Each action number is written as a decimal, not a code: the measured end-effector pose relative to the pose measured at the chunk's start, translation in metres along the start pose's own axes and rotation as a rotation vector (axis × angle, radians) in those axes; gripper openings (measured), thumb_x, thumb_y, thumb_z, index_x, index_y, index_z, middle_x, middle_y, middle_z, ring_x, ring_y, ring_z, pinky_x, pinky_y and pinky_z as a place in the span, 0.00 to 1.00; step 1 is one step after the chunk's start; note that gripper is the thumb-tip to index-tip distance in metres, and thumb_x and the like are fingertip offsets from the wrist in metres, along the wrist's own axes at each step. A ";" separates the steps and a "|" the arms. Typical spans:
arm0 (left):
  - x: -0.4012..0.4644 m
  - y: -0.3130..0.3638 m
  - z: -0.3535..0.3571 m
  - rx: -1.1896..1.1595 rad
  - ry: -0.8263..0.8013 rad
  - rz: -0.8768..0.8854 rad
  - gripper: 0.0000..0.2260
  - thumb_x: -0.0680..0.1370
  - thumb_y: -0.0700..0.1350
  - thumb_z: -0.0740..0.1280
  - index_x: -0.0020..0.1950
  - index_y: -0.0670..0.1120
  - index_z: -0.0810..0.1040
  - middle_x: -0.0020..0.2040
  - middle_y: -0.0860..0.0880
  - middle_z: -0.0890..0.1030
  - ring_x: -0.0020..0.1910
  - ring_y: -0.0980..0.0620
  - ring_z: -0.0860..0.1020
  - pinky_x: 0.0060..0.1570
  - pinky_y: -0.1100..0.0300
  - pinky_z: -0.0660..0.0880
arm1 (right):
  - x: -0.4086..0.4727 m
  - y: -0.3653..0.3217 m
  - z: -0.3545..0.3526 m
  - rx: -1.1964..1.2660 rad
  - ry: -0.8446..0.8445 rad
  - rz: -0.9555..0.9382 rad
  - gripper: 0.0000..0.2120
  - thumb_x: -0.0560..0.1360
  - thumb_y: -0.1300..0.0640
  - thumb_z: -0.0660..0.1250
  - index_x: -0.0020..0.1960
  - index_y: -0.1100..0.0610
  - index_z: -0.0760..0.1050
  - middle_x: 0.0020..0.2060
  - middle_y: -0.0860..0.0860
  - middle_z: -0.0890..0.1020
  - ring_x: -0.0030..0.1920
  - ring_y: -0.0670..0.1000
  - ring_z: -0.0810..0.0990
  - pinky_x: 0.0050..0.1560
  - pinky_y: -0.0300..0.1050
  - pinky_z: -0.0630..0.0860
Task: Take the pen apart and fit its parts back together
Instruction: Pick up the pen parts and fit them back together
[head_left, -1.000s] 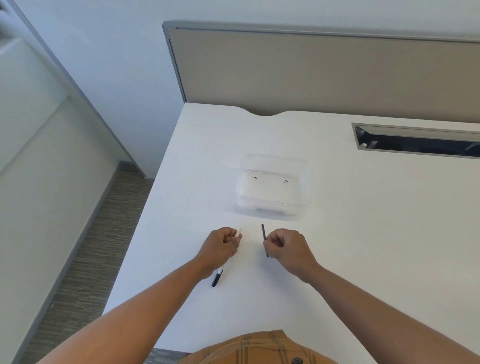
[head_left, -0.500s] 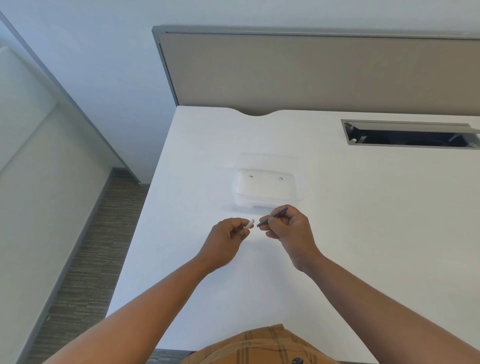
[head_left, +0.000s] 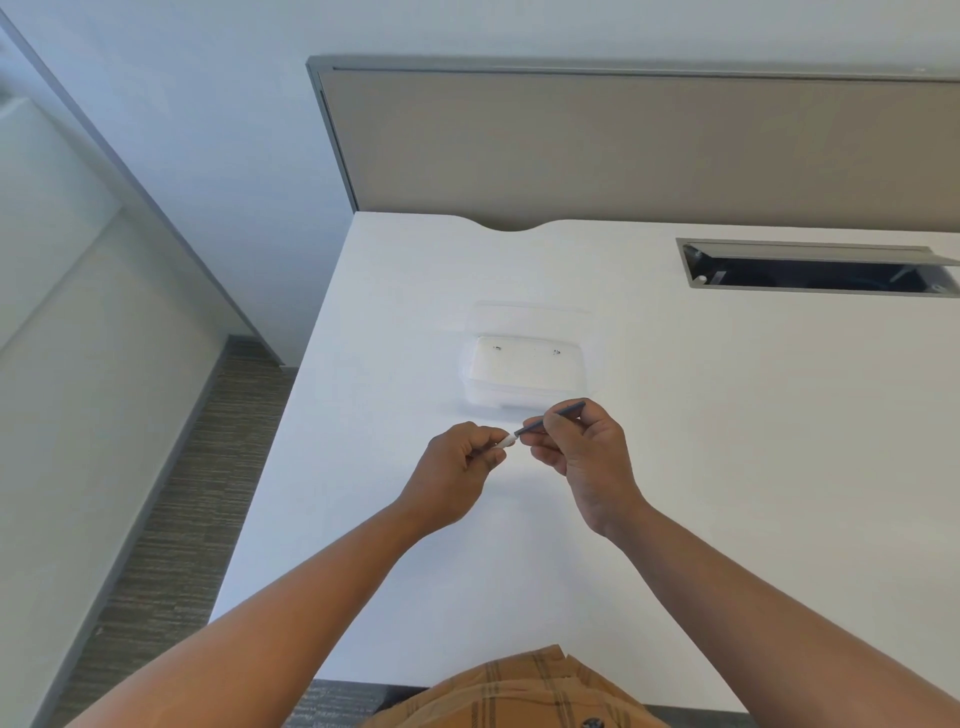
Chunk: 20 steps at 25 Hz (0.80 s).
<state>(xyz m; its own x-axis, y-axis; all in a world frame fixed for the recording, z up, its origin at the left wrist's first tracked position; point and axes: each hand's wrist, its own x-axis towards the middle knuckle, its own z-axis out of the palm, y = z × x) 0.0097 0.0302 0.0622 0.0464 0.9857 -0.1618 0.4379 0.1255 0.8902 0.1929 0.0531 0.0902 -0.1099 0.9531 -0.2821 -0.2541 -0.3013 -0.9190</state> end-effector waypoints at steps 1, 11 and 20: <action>-0.001 0.001 0.000 -0.001 0.000 0.006 0.15 0.81 0.42 0.67 0.50 0.65 0.80 0.53 0.49 0.83 0.52 0.52 0.80 0.54 0.57 0.77 | -0.001 0.000 -0.001 -0.003 -0.001 -0.003 0.09 0.77 0.63 0.67 0.41 0.52 0.78 0.45 0.60 0.88 0.46 0.58 0.88 0.45 0.43 0.82; -0.008 0.001 0.000 0.042 -0.003 0.014 0.09 0.81 0.43 0.66 0.56 0.55 0.83 0.48 0.51 0.81 0.47 0.57 0.76 0.46 0.69 0.72 | -0.008 0.003 -0.001 -0.080 -0.036 -0.038 0.07 0.77 0.67 0.65 0.47 0.56 0.78 0.45 0.61 0.88 0.43 0.56 0.87 0.45 0.43 0.83; -0.010 0.003 -0.001 0.027 0.001 0.067 0.12 0.83 0.43 0.64 0.59 0.56 0.83 0.47 0.54 0.80 0.47 0.61 0.75 0.45 0.73 0.69 | -0.006 0.009 -0.004 -0.132 -0.099 0.021 0.05 0.77 0.62 0.71 0.53 0.57 0.79 0.44 0.53 0.88 0.44 0.51 0.86 0.46 0.40 0.81</action>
<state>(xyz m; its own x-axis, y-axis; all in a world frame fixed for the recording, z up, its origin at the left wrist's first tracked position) 0.0101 0.0213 0.0670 0.0759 0.9919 -0.1018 0.4575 0.0561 0.8874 0.1953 0.0451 0.0823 -0.2093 0.9370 -0.2796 -0.1230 -0.3089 -0.9431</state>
